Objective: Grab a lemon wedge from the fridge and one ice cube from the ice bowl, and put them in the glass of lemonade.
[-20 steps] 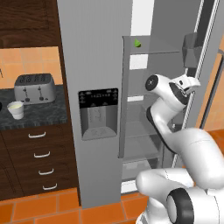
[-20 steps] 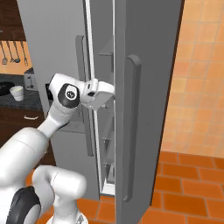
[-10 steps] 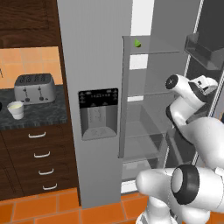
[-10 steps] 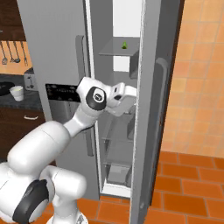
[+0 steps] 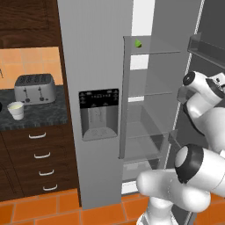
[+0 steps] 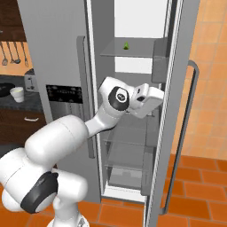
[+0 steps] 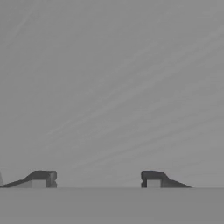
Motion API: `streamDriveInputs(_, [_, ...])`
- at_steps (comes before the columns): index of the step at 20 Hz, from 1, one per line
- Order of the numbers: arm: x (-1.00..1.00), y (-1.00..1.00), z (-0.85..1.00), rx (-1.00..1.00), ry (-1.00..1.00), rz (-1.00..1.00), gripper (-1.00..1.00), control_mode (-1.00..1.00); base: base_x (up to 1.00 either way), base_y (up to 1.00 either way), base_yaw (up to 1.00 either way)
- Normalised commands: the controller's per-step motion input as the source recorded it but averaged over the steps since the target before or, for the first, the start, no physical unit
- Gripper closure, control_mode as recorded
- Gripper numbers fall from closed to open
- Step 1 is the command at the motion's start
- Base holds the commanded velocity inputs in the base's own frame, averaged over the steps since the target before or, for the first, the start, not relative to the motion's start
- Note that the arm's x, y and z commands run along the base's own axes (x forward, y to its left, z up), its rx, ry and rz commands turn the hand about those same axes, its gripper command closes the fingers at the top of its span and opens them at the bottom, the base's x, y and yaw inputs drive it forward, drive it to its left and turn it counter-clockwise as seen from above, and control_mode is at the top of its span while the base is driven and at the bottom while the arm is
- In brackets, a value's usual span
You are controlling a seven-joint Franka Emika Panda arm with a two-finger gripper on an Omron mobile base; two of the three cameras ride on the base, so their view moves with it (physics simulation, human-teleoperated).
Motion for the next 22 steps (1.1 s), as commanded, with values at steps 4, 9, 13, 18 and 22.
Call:
streamDriveInputs(4, [-0.01, -0.62, 0.00, 0.00, 0.00, -0.01, -1.00, -1.00, 0.00, 0.00, 0.00])
streamDriveInputs(9, [-0.51, 0.23, 0.30, 0.04, -0.11, 0.00, -1.00, -1.00, 0.00, 0.00, 0.00])
streamDriveInputs(13, [-0.59, 0.54, 0.46, 0.09, -0.07, 0.00, -1.00, -1.00, 0.00, 0.00, 0.00])
streamDriveInputs(18, [-0.60, 0.84, 0.17, 0.16, -0.05, 0.00, -1.00, -1.00, 0.00, 0.00, 0.00])
streamDriveInputs(22, [-0.33, 1.00, 0.00, 0.23, -0.01, 0.13, -1.00, -1.00, 0.00, 0.00, 0.00])
